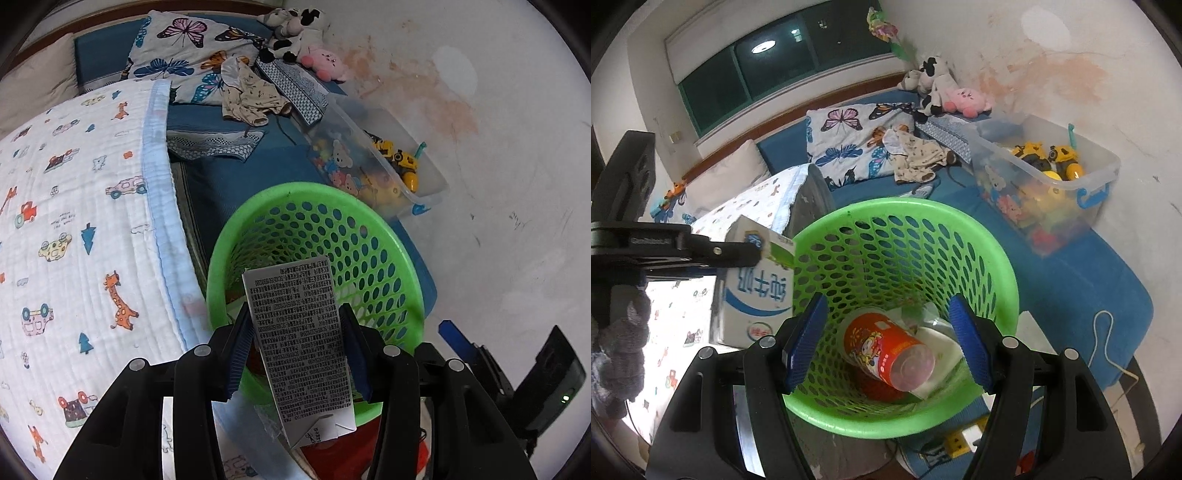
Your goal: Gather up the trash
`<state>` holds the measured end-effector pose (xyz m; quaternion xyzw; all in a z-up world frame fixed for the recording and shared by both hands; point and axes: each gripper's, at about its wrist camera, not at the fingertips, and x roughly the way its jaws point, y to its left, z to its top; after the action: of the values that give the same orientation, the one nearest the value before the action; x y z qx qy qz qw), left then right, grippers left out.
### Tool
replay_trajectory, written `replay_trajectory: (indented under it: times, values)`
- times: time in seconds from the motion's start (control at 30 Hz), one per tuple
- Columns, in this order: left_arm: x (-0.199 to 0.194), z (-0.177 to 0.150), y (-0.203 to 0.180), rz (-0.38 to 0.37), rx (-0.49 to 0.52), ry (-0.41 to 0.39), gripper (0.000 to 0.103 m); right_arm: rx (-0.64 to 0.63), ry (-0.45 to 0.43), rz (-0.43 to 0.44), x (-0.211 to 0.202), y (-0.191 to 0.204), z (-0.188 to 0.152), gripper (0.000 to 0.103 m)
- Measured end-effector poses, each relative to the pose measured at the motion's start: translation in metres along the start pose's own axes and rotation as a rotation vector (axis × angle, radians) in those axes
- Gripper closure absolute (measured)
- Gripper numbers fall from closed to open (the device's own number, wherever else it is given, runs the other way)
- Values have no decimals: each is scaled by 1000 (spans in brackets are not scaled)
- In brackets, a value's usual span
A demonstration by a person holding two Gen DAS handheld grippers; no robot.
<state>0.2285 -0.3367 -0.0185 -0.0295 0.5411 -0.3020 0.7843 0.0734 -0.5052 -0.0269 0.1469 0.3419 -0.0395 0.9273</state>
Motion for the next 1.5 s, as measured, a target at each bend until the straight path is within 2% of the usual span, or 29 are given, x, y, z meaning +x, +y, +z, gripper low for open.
replay_trajectory:
  times: [0.17,0.3,0.57,0.77,1.2,1.3,1.5]
  values:
    - [7,-3,-1,-7,9,23,56,15,-8,5,-4,-3,-4,34]
    - [4,-6,-2,-12,21,13,44,13,-14,-3,-7,-1,-8,34]
    - [-16,-15,4,-16,16,-16,43,10,-16,10,-13,10,-18,34]
    - [-38,-28,16,17,25,-61,43,6,-7,2,-19,25,-26,32]
    - [-96,-63,52,74,44,-183,35,-88,0,-11,-34,82,-39,24]
    - [-108,-71,61,100,53,-214,29,-114,-1,-9,-37,95,-43,22]
    - [-128,-91,76,149,63,-261,27,-169,-2,-16,-41,121,-50,18]
